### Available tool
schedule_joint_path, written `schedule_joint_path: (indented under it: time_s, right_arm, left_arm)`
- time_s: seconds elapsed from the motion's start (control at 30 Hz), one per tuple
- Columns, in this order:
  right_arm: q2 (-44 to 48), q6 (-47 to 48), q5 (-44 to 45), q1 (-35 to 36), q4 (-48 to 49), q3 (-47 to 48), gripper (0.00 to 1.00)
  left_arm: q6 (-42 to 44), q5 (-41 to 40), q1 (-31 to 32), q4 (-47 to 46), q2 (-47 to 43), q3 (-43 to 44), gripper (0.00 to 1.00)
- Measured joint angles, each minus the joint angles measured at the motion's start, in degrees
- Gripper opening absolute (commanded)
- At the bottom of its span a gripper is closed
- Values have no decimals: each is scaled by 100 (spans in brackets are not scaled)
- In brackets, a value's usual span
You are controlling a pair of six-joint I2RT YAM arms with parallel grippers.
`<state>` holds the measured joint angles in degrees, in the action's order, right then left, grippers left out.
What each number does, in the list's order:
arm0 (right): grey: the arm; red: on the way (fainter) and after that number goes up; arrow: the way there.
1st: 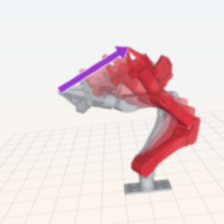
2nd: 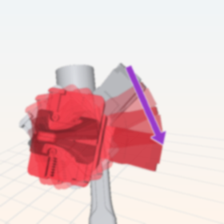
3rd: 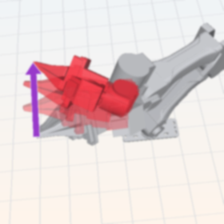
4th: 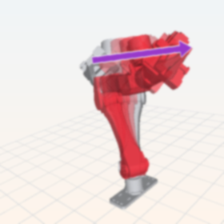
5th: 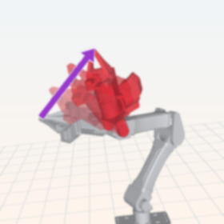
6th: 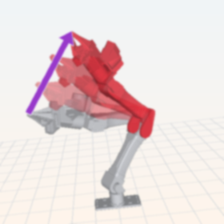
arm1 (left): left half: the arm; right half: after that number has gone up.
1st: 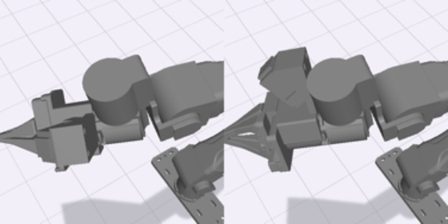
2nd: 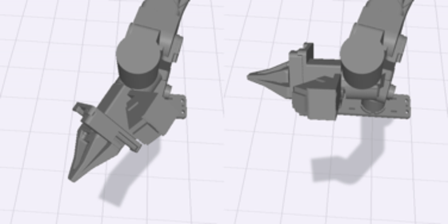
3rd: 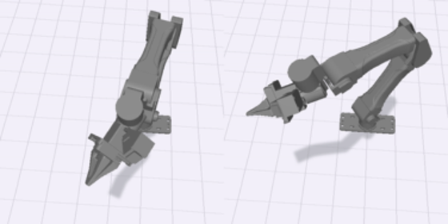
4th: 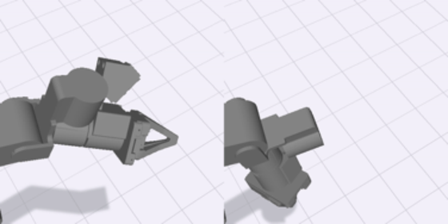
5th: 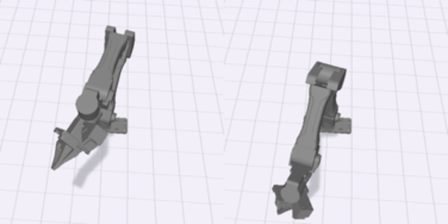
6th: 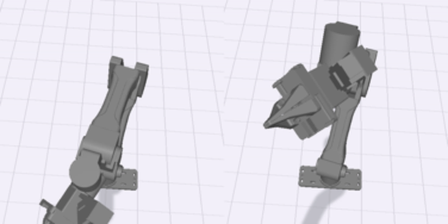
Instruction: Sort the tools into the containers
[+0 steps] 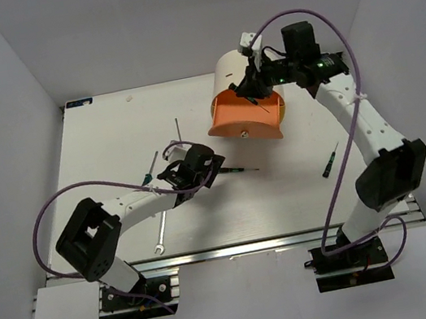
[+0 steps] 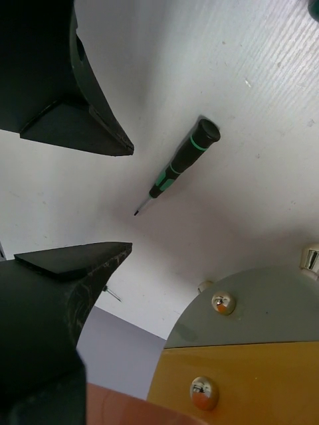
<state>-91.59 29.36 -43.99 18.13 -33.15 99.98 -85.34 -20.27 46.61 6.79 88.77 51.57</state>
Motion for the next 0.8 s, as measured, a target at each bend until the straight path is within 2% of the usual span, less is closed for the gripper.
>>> schedule_joint_path:
  time_s: [0.07,0.13,0.17,0.2,0.3,0.4,0.8]
  right_arm:
    - [-302,101,114,0,22,0,0]
    - [-533,249,249,0,17,0,6]
    - [-605,317,304,0,13,0,10]
    - [-643,393,348,0,11,0,21]
    - [-662,546,404,0,-13,0,35]
    - [-662,658,437,2,-13,-9,42]
    - [-42,474,518,-13,205,-719,45]
  left_arm:
    - [-31,7,-7,-52,144,66,64]
    - [-70,13,-26,-96,280,153,64]
    - [-81,20,-39,-122,354,203,64]
    - [-98,24,-42,-133,417,254,64]
    - [-181,52,-61,-153,601,396,64]
    - [-319,107,-76,-96,763,505,64]
    - [-717,378,-90,887,1410,1141,64]
